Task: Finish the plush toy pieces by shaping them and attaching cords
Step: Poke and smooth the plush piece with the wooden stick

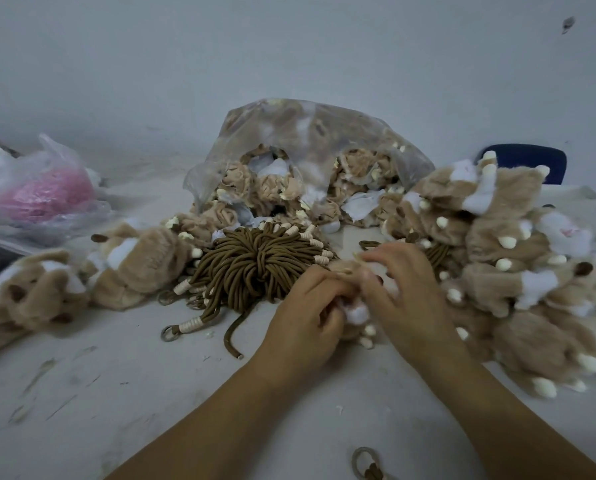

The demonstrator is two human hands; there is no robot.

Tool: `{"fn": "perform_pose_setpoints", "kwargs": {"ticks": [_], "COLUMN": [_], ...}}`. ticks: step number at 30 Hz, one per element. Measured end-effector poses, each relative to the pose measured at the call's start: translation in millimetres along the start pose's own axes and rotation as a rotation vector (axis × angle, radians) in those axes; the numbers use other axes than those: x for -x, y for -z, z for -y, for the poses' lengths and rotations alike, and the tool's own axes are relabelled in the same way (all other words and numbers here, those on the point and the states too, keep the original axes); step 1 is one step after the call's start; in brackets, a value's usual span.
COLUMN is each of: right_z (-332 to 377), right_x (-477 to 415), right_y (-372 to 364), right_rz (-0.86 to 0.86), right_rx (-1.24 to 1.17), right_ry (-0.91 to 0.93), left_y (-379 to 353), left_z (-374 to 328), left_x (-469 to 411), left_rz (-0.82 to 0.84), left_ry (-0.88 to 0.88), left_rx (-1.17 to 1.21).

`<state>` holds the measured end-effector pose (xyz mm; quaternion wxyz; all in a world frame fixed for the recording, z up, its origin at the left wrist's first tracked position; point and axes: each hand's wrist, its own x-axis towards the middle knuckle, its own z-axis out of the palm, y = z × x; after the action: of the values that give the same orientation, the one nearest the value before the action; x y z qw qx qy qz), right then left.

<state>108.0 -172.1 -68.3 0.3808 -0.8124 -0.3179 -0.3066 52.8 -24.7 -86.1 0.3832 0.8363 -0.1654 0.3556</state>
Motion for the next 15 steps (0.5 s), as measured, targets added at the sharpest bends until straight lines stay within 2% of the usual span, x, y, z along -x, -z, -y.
{"fn": "perform_pose_setpoints", "kwargs": {"ticks": [2, 4, 11, 15], "right_z": [-0.4, -5.0, -13.8, -10.9], "right_x": [0.4, 0.4, 2.0, 1.4], "right_y": [-4.4, -7.2, -9.8, -10.5], "right_rz": [0.116, 0.176, 0.208, 0.170], "right_rx": [-0.012, -0.067, -0.041, -0.016], "right_ry": [0.081, 0.055, 0.099, 0.151], "left_y": [-0.2, 0.0, 1.4, 1.8], "left_z": [-1.4, -1.0, 4.1, -0.2], "left_x": [0.8, 1.9, 2.8, 1.9], "left_rz": [0.019, 0.011, -0.032, -0.042], "left_ry": [-0.005, 0.000, 0.040, 0.078], "left_rx": [0.023, 0.033, 0.019, 0.041]}}
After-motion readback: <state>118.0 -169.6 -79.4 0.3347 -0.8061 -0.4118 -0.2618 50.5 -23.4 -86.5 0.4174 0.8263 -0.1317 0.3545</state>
